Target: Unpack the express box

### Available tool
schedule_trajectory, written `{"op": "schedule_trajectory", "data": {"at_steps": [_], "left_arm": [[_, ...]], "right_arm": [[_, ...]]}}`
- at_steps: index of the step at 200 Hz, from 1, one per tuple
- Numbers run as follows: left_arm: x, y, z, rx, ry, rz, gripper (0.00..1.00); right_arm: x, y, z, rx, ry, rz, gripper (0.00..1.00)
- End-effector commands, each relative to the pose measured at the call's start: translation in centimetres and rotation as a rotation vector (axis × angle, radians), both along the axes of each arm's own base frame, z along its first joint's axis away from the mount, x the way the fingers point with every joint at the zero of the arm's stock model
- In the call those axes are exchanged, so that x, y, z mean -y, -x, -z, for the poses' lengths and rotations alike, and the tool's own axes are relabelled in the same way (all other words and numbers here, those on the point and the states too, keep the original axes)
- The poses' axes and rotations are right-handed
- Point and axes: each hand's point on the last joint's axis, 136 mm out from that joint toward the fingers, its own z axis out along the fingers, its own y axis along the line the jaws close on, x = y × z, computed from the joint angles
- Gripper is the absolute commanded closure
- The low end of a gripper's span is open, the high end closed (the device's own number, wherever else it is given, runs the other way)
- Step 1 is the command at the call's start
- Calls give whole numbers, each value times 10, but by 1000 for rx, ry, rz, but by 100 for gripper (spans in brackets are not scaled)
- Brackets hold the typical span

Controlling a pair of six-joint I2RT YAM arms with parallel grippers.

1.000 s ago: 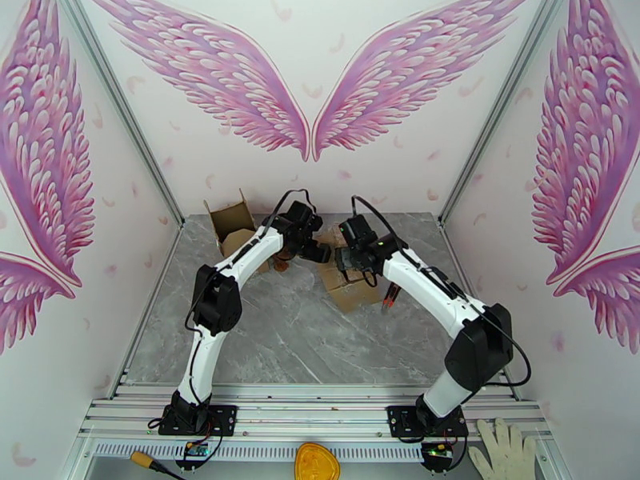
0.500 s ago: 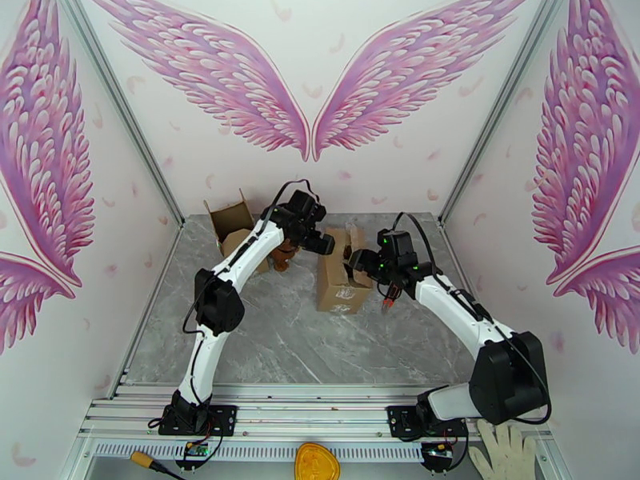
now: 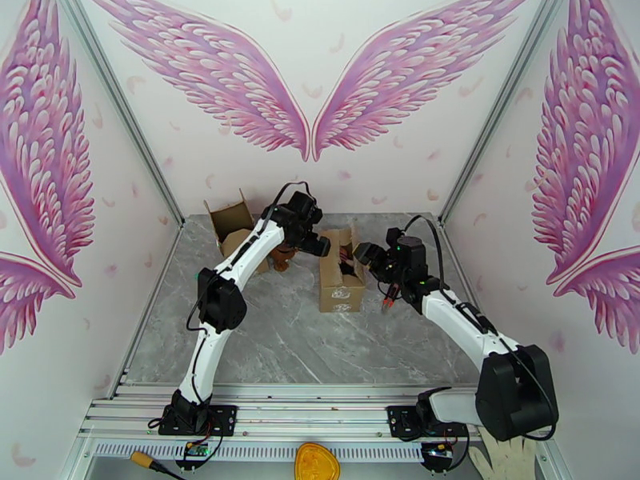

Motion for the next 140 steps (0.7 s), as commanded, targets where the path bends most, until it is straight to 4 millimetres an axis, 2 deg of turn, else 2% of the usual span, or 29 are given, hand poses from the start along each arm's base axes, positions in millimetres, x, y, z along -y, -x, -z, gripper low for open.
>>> {"op": "schedule_trajectory", "data": {"at_steps": [1,22,40,82,103,140], "left_arm": [[0,6,-10,13,-51,-16,4],[14,11,-57,121,-10,-23,2],[24,18,-75,180,-11,-19,1],[32,36,-67,142,-48,-41,1],[32,41,-61,164,-122,-65,1],[38,50,-46,125,-153,-107,2]], "right_arm": [[2,2,-23,47,-62,22,71],[11,7,-18,10,-66,91,72],[17,12,-19,13,-35,128,71],[29,18,-24,10,165,151,63],[26,17,-25,15,211,144,61],[15,13,-21,25,251,108,58]]}}
